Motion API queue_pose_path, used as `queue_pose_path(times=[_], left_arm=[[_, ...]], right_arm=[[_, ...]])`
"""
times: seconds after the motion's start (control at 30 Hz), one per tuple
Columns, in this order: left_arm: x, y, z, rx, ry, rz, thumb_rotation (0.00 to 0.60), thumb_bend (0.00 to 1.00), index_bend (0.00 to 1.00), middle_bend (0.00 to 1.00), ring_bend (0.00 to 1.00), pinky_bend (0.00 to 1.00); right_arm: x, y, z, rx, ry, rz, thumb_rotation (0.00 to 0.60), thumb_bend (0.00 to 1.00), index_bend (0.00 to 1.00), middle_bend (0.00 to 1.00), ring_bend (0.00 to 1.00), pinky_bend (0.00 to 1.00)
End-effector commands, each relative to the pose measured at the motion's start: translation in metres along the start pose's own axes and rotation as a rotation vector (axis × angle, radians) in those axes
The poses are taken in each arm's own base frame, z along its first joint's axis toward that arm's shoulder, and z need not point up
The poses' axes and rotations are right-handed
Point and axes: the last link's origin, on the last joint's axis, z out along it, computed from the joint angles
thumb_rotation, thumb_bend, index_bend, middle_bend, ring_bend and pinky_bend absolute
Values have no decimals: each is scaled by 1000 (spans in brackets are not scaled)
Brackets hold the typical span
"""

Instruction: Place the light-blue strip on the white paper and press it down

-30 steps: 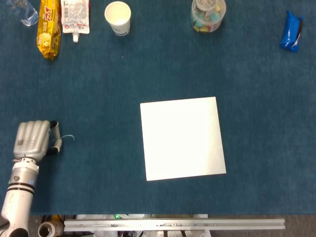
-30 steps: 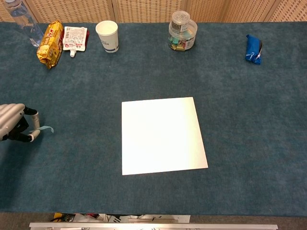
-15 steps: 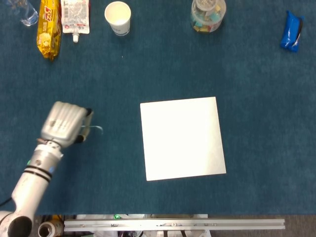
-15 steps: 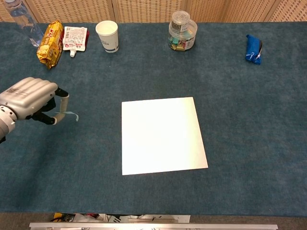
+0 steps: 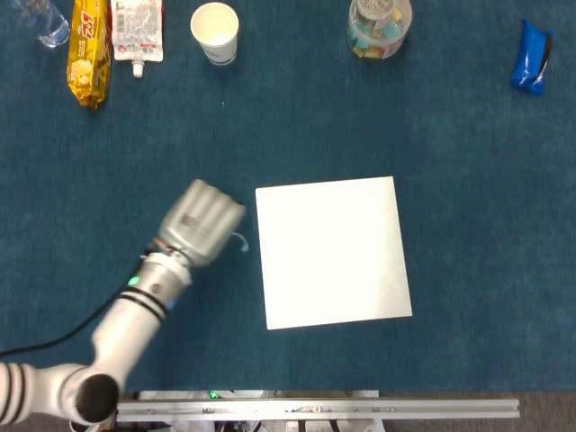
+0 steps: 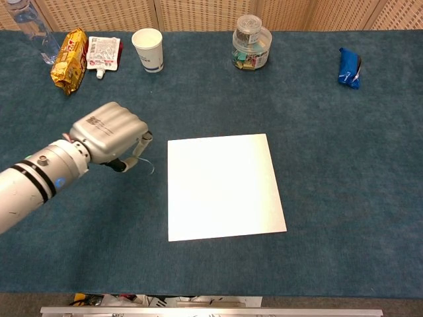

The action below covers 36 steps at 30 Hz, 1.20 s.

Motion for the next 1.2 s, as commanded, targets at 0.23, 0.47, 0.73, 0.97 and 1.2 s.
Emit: queue_pose_path(times=[0.23, 0.47, 0.73, 0.97, 1.2], left_arm=[[10, 43, 24, -40, -8, 86, 530, 368, 571, 1000, 1000, 1000], [18, 63, 39, -14, -10, 159, 531, 369, 574, 1000, 1000, 1000], [14, 74, 49, 35, -53, 284, 530, 369, 579, 1000, 1000, 1000], [14, 80, 54, 54, -72, 304, 500, 358, 549, 1000, 1000, 1000], [16, 84, 58, 76, -72, 283, 425, 341, 458, 1000, 1000, 1000]], right_arm=[[1, 1, 0, -7, -3, 0, 600, 228, 265, 414, 378, 477], [2, 2, -2, -16, 1, 2, 600, 227, 265, 414, 378, 477], [4, 5, -4, -26, 5, 0, 600, 228, 265, 414, 378, 477], [5, 8, -7, -36, 6, 0, 600, 228, 265, 414, 378, 477], [5, 8, -7, -36, 8, 1, 600, 228, 265, 414, 378, 477]])
